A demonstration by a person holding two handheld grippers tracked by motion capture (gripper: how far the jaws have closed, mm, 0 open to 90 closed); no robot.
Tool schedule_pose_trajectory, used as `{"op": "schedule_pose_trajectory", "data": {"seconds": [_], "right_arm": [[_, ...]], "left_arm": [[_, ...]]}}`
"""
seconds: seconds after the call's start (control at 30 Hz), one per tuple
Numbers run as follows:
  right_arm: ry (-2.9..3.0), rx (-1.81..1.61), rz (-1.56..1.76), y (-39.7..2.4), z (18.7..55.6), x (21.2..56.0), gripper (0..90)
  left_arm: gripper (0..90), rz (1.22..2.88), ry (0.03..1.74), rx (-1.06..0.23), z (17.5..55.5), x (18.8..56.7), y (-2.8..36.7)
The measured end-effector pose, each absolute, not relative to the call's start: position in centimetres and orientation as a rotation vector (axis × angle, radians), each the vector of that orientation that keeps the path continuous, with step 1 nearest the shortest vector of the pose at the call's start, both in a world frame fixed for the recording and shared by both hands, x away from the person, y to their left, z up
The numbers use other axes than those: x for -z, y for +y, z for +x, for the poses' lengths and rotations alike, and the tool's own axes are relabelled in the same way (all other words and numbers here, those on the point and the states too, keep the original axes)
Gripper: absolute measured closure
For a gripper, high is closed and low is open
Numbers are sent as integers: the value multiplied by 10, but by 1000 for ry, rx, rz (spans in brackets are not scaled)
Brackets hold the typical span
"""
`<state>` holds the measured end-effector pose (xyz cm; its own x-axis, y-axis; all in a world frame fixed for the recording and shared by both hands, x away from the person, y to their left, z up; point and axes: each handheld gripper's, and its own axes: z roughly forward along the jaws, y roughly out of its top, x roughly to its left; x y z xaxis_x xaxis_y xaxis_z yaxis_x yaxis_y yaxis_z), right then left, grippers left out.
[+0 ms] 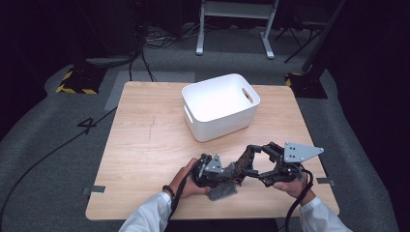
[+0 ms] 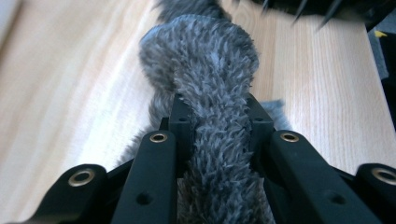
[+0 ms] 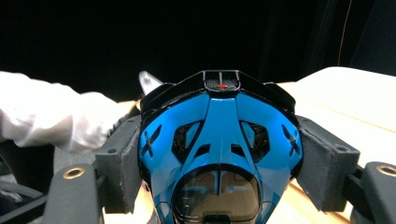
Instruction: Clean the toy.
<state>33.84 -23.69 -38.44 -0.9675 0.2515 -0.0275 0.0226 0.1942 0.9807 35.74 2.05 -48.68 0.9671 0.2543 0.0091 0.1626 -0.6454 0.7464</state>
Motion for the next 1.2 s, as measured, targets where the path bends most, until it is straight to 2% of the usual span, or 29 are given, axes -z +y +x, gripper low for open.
{"op": "schedule_pose_trajectory", "data": {"seconds": [0.23,0.7,1.2], "right_arm": [[2278,-1830,284,-238,340,386,264],[2228,-1807,376,-251,349,386,264],[2330,-1848,273,-234,339,390,265]], "left_arm": [[720,2235,186,-118,342,475,12],[720,2211,140,-144,329,459,22],[721,2205,311,-184,357,467,32]]}}
